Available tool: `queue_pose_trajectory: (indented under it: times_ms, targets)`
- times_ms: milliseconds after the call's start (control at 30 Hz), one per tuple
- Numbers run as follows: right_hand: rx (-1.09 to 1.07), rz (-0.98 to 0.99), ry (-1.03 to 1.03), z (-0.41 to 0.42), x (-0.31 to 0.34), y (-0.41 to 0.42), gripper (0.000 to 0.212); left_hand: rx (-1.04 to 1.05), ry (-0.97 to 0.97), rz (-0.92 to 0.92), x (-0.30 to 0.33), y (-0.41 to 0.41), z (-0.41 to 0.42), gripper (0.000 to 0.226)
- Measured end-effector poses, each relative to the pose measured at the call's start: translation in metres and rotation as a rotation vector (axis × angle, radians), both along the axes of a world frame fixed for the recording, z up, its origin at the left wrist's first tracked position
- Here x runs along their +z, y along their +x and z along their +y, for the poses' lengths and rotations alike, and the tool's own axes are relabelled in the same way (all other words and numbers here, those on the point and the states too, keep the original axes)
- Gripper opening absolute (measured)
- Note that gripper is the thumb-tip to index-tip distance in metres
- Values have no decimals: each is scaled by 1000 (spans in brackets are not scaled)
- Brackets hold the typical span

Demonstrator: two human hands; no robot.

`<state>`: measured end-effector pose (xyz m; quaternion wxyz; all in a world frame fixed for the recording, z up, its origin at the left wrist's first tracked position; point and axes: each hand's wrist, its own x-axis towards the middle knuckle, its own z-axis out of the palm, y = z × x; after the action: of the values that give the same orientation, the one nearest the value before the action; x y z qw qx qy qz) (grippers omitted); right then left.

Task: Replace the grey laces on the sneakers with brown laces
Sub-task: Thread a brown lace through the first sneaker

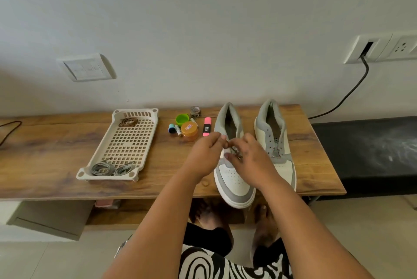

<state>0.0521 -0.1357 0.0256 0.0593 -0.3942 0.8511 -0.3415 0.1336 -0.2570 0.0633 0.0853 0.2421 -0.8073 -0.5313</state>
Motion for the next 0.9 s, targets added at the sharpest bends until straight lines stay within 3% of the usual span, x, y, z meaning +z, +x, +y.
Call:
queue_pose_trajectory:
  times_ms: [100, 167, 233, 367, 500, 667, 767, 900]
  targets:
    - [-136, -41, -19, -5, -3, -2, 19, 166, 288, 200, 15, 3, -6, 32]
    - [-288, -54, 15, -2, -2, -10, 22, 225, 384, 238, 19, 5, -12, 32]
    - [-290, -28, -7, 2, -1, -17, 22, 191, 273, 169, 14, 6, -15, 31]
    - [-10, -27, -99, -3, 6, -12, 17, 56, 118, 49, 2, 2, -11, 33]
    - [-111, 10, -188, -1, 7, -15, 16, 61, 99, 67, 7, -2, -11, 34]
    - [32, -240, -185, 0, 8, -17, 27, -14, 86, 49, 2, 0, -8, 30]
    - [-85, -72, -189, 1, 0, -21, 16, 32, 74, 38, 3, 0, -9, 29]
    - [-398, 1, -180, 22, 2, -43, 19, 92, 59, -2, -1, 2, -21, 30]
